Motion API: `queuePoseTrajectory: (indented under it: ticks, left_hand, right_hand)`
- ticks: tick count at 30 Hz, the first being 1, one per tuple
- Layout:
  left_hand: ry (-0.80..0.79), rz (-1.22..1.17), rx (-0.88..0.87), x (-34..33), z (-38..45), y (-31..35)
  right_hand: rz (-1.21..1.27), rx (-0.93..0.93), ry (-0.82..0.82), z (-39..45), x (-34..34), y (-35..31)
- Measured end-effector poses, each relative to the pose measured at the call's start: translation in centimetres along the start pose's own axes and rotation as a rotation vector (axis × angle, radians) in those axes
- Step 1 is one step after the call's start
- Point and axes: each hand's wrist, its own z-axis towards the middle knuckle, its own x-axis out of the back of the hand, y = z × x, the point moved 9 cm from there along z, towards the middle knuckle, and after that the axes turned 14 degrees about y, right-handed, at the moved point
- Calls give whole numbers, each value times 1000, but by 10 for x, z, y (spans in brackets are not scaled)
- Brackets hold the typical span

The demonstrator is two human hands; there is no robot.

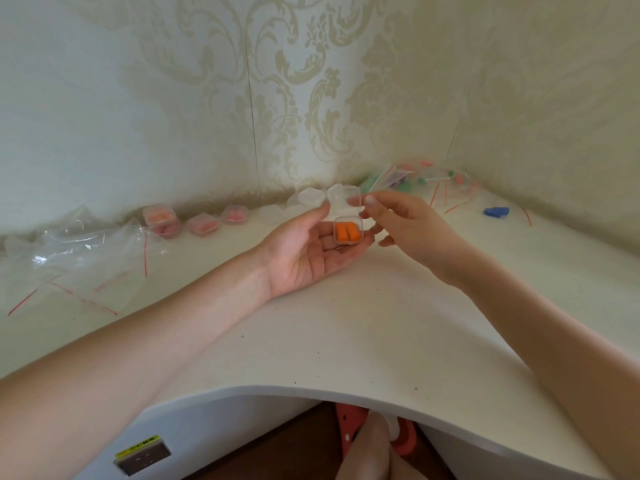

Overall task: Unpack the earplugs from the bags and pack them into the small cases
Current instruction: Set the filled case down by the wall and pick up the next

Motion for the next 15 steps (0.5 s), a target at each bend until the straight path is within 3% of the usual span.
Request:
queuePoseTrajectory:
  ticks: [5, 11, 15]
  left_hand:
    - [-2, 53, -35, 0, -1, 3]
    - [0, 12, -37, 2, 0, 3]
    - [-24, 157, -139, -1, -1, 6]
  right_hand:
    - [-132, 178, 24, -5, -2, -13]
    - [-45, 76, 3, -3, -2, -3]
    - [56, 62, -14, -5, -3, -7]
